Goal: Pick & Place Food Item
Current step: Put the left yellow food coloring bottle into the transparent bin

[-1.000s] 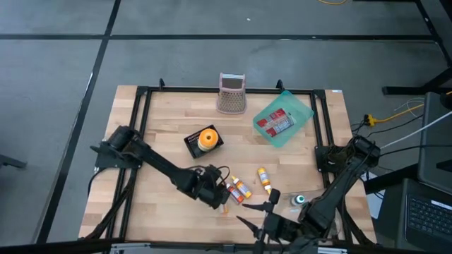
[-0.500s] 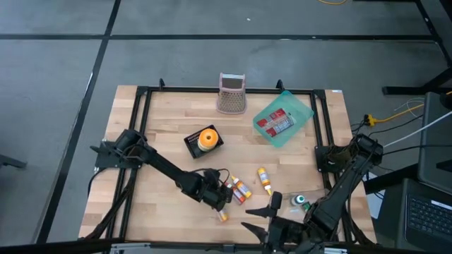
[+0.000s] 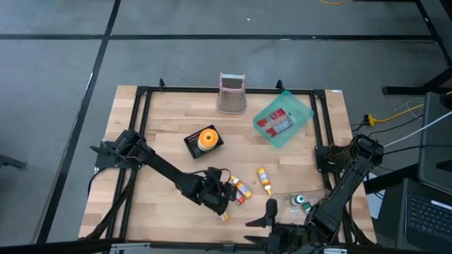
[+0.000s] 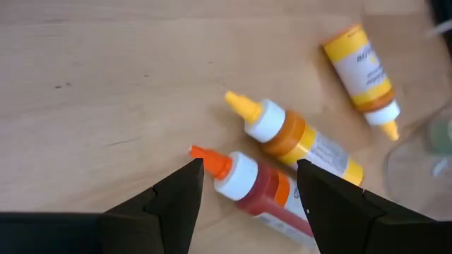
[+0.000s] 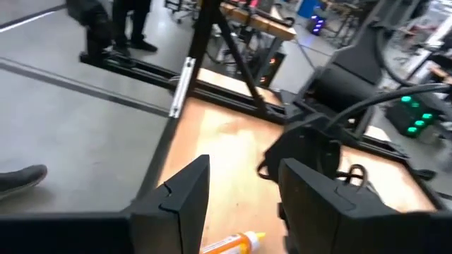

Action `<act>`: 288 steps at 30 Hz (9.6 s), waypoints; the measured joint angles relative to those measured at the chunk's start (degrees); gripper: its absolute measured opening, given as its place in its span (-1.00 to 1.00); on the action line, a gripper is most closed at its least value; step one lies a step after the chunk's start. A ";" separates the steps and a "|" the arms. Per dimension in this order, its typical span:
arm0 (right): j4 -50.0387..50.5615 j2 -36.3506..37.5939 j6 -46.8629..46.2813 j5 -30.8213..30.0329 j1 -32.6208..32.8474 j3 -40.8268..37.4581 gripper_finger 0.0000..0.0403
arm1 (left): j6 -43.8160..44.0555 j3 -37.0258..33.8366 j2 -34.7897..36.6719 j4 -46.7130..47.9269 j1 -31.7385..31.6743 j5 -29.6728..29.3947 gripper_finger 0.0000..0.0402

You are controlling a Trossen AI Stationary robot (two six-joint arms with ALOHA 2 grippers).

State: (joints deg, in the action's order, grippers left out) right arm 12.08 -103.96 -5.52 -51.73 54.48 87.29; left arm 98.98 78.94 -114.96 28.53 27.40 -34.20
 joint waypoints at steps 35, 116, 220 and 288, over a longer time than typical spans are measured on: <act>2.88 0.00 -1.62 6.33 -2.27 0.00 -0.16 | -73.15 16.72 -2.26 16.50 9.68 9.96 0.11; 5.00 -0.07 -3.21 3.91 -3.21 0.06 -0.16 | -43.00 -28.94 16.02 -36.06 26.79 -49.11 -0.34; -27.93 0.00 28.10 12.09 -3.24 0.00 -0.16 | -127.63 2.45 8.59 -82.42 5.53 53.06 -0.36; 56.57 -0.09 -58.51 29.39 -5.69 -0.02 -0.50 | -108.60 2.12 7.93 -43.72 26.70 -23.43 0.11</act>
State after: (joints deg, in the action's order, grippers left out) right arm 68.64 -104.05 -64.03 -22.34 48.79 87.26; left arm -9.62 81.06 -107.02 -15.18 54.09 -57.62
